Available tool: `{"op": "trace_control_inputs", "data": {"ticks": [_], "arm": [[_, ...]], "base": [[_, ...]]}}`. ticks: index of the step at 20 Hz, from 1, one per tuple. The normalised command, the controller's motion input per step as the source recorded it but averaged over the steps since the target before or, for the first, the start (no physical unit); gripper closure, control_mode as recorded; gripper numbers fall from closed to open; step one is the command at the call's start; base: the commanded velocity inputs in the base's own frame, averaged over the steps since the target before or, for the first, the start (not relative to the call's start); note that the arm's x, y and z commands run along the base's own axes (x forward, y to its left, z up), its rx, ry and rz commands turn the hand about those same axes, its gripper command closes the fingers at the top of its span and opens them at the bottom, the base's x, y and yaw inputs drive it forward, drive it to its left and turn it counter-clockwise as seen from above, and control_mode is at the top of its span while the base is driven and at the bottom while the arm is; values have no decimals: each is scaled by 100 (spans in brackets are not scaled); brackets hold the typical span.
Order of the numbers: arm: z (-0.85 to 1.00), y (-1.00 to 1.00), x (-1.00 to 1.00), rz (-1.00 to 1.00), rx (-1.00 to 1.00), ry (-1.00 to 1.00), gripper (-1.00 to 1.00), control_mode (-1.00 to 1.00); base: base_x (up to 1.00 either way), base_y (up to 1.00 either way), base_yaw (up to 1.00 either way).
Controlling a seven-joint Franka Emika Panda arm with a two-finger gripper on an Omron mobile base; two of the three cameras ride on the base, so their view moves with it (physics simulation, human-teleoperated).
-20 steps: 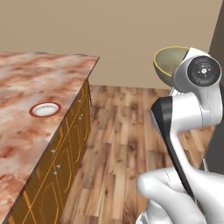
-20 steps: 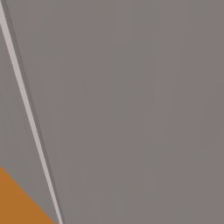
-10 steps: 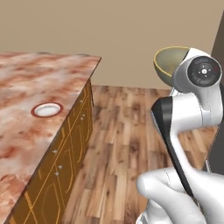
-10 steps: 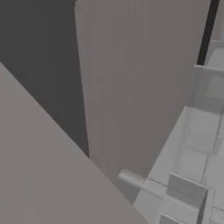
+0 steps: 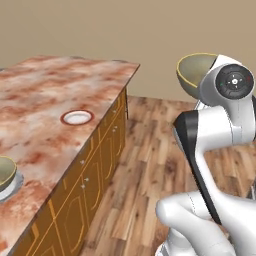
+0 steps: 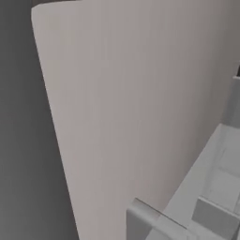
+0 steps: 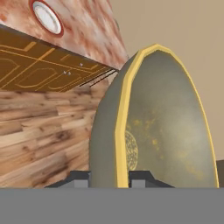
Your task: Move the bowls from the cabinet to the plates on the dining table.
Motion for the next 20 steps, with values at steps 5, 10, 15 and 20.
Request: {"op": "trace_control_inputs", "data": {"ticks": [5, 10, 15, 20], "arm": [[0, 0, 0, 0, 0, 0, 100, 100], [0, 0, 0, 0, 0, 0, 100, 100], [0, 0, 0, 0, 0, 0, 100, 100], [0, 0, 0, 0, 0, 0, 100, 100]], "base": [[1, 8, 33], [35, 1, 28], [55, 14, 20], [51, 3, 14]]}}
